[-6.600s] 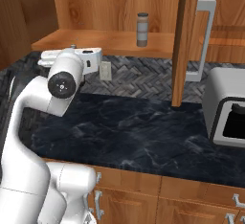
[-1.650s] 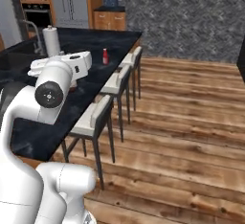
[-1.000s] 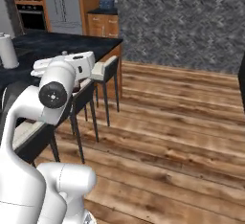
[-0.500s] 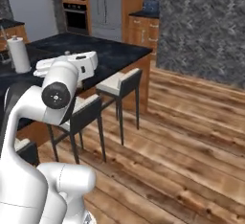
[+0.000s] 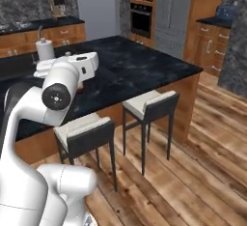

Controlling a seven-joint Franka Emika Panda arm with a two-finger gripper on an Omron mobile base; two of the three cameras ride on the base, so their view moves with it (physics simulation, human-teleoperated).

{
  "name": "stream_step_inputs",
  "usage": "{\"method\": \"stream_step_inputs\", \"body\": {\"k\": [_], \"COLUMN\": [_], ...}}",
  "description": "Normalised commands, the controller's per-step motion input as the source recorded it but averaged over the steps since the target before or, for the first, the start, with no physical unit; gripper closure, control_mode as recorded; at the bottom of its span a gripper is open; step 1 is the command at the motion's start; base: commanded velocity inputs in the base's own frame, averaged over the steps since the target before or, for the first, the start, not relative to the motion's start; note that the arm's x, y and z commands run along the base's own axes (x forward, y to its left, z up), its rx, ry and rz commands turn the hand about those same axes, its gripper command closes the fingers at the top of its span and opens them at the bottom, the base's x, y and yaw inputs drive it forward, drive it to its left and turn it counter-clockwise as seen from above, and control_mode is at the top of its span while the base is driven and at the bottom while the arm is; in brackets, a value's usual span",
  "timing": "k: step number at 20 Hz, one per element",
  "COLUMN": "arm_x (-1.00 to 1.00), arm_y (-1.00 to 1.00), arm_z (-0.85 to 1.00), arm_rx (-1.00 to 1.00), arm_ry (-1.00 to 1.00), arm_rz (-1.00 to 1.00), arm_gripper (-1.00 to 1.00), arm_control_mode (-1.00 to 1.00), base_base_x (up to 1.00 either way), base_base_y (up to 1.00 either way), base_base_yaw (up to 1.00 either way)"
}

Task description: The dining table condiment station is running low on ketchup. Refill the condiment station by opening the cabinet and taking the ketchup from the cabinet and placing it on the dining table.

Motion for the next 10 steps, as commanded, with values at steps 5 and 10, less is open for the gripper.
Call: {"method": "stream_step_inputs", "body": {"k": [5, 10], "arm_x": [0.0, 0.0], "arm_y": [0.0, 0.0], "arm_z": [0.0, 0.0], "arm_rx": [0.0, 0.0], "arm_ry": [0.0, 0.0], "arm_rz": [0.0, 0.0], "arm_gripper": [1.0, 1.0], "arm_control_mode": [1.0, 1.0], "base_base_x": [1.0, 0.97], "base_base_y": [-0.71, -0.58], "base_base_yaw": [0.51, 0.56]}}
